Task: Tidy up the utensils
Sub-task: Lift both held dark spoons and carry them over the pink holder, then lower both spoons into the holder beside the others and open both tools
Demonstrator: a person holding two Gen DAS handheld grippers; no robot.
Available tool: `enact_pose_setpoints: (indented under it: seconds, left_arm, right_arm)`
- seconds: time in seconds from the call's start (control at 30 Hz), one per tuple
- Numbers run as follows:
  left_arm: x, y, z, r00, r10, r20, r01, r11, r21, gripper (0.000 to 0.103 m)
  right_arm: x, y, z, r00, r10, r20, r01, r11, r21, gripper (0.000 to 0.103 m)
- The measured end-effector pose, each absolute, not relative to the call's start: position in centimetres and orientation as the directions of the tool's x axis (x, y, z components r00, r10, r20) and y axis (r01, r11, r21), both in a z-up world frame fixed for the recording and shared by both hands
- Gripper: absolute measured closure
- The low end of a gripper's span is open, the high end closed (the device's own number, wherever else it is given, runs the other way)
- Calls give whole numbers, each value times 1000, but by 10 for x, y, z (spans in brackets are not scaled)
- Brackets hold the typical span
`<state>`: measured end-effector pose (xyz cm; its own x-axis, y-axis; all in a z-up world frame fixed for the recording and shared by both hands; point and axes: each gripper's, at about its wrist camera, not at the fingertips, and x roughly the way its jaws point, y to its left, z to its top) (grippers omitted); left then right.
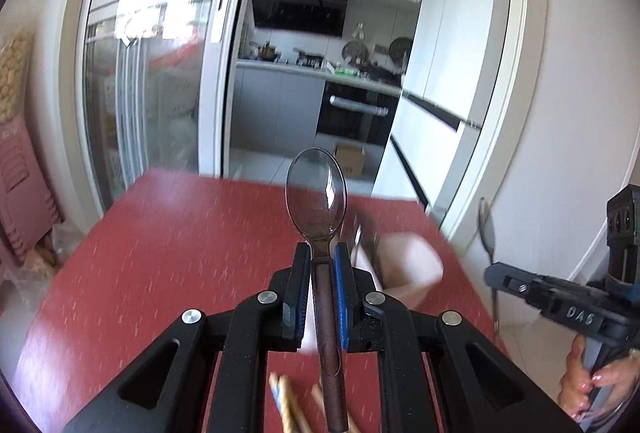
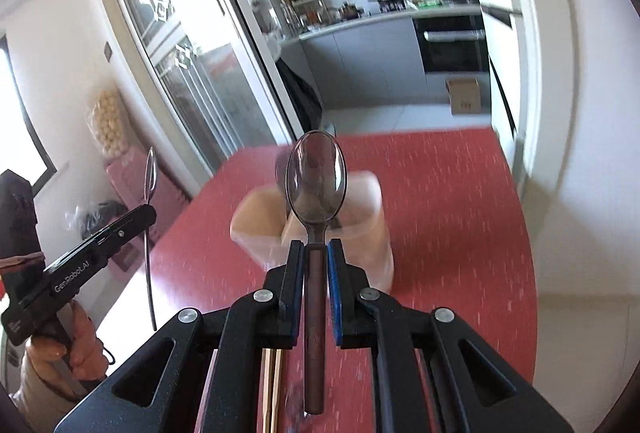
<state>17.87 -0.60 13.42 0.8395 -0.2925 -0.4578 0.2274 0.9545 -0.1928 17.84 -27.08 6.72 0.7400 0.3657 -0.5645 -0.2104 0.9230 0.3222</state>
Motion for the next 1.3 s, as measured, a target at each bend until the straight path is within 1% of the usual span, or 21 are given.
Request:
enact_pose_setpoints:
  seconds: [0.1,0.27,0.4,0.5,0.73,0.87,0.97,1.23,1.3]
  left_arm:
    - [198,-16,139,861,-276,-428,221,960,-174,62]
    - [231,-26,133,875,-276,-399,215,958,-192,62]
    - [252,-31,123,884,-258,-389,195,961,-194,62]
    - [265,-31,112,887,-245,-390,179,964,-199,62]
    - [272,-42,83,897,-203,-393,164,978,-130,62]
    - [269,-44,76,902,-183,-392,152,982,-108,62]
    - [270,-44,69,897,-172,-407,147,985,-94,62]
    - [259,-50,65,896,-153,-416,154,988,-30,62]
    - [257,-50,65,894,-151,-422,152,988,-31,62]
  right_arm:
    - [201,-263,80,772,362,-523,-231,926,299,91]
    - [231,-255,96,824,351,-445,-241,928,285,91]
    - [255,-249,95,856,327,-402,-230,935,270,91]
    - [269,-241,86,877,294,-381,-220,949,226,91]
    - [286,-228,47,878,255,-404,-197,964,178,91]
    - [281,-221,30,880,226,-417,-198,974,110,91]
    - [276,-215,20,877,215,-430,-208,976,65,91]
    - [266,-209,10,866,215,-452,-223,974,37,90]
    - [264,-209,8,859,221,-461,-225,973,48,90]
